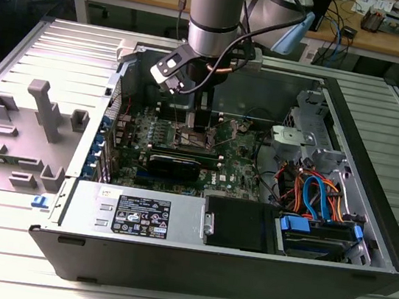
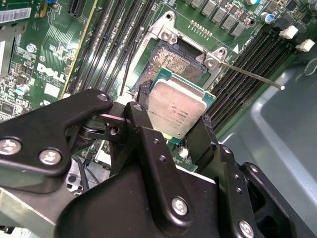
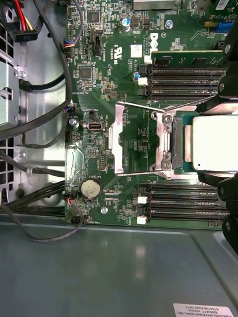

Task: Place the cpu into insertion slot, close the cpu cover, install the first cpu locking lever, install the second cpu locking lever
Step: 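Place the cpu into insertion slot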

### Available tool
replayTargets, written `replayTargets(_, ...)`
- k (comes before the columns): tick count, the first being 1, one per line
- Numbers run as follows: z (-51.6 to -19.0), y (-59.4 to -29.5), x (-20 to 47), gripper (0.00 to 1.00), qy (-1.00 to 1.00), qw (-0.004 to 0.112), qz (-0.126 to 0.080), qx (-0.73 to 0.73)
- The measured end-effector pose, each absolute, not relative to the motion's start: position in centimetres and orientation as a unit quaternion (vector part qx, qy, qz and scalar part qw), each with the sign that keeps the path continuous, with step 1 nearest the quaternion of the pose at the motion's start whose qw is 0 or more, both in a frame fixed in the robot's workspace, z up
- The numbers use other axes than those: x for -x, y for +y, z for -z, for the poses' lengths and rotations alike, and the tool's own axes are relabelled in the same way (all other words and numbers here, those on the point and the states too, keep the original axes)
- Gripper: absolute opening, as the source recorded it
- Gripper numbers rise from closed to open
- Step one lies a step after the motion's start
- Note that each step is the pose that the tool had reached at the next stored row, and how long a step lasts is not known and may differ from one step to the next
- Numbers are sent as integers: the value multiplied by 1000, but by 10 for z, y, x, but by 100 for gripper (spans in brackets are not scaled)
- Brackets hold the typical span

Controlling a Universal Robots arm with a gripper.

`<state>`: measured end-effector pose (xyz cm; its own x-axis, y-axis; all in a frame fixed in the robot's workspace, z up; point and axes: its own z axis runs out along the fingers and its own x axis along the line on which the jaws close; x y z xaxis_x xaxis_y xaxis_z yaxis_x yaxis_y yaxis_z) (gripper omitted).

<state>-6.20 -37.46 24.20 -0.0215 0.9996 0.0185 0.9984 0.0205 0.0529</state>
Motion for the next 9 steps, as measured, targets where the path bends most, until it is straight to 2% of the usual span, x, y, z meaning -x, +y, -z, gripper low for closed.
replayTargets(9, -236, -375, 62, 55, 714, 12, -25, -699)
